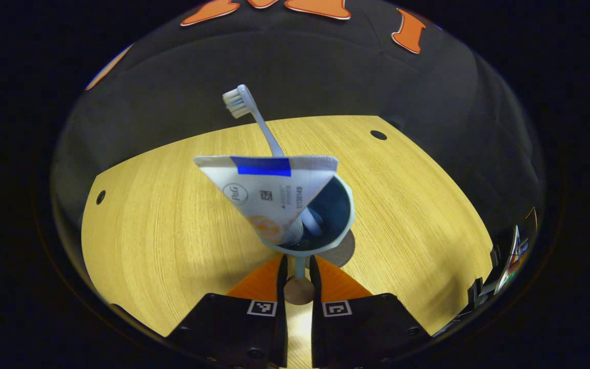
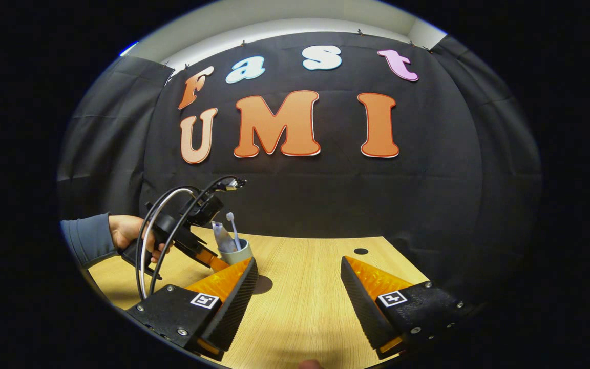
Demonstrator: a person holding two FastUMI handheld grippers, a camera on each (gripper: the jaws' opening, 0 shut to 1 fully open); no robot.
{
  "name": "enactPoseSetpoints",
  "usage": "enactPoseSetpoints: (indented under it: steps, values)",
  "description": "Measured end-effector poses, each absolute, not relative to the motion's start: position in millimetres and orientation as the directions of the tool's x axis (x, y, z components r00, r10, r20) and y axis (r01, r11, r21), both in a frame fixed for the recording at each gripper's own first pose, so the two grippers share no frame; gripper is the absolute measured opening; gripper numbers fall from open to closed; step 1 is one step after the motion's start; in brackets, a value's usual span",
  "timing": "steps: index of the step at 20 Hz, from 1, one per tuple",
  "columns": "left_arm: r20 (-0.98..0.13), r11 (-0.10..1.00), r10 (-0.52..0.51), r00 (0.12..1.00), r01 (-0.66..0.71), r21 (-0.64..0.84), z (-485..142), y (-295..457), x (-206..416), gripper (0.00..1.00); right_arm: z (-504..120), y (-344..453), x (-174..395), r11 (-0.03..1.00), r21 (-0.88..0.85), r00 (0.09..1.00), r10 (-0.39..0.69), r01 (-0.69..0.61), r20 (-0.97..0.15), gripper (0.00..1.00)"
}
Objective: Put the toothbrush and toothpaste on the desktop into the cup, then pick up the cup and place it on the coaster on the desktop.
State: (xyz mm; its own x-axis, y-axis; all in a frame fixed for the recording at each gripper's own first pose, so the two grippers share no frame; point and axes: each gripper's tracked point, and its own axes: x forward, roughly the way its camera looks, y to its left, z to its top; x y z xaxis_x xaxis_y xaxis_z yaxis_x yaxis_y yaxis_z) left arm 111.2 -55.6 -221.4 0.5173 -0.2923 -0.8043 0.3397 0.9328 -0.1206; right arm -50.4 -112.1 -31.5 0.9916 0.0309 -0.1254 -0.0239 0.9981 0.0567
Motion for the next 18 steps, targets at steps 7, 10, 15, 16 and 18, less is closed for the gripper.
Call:
enactPoseSetpoints:
  steps: [7, 10, 15, 16, 18]
  values:
    - [-0.829, 0.929, -0.276, 0.486, 0.357, -0.099, -230, -63, 107, 0.19, -40, -113, -51, 0.998, 0.059, 0.988, 0.032, -0.023, -0.148, 0.97]
    - [-0.793, 0.929, -0.277, 0.543, 0.361, -0.078, -212, -60, 109, 0.29, -40, -111, -50, 0.998, 0.065, 0.988, 0.03, -0.02, -0.152, 0.97]
    - [-0.701, 0.929, -0.277, 0.657, 0.368, -0.021, -185, -46, 108, 0.84, -32, -98, -46, 0.998, 0.055, 0.99, 0.028, -0.021, -0.137, 0.97]
    - [-0.673, 0.931, -0.273, 0.687, 0.365, -0.005, -182, -39, 111, 0.88, -28, -95, -45, 0.999, 0.05, 0.992, 0.026, -0.02, -0.127, 0.97]
    - [-0.584, 0.944, -0.22, 0.781, 0.321, 0.074, -159, -20, 110, 0.97, -20, -86, -43, 0.999, 0.045, 0.995, 0.022, -0.018, -0.101, 0.97]
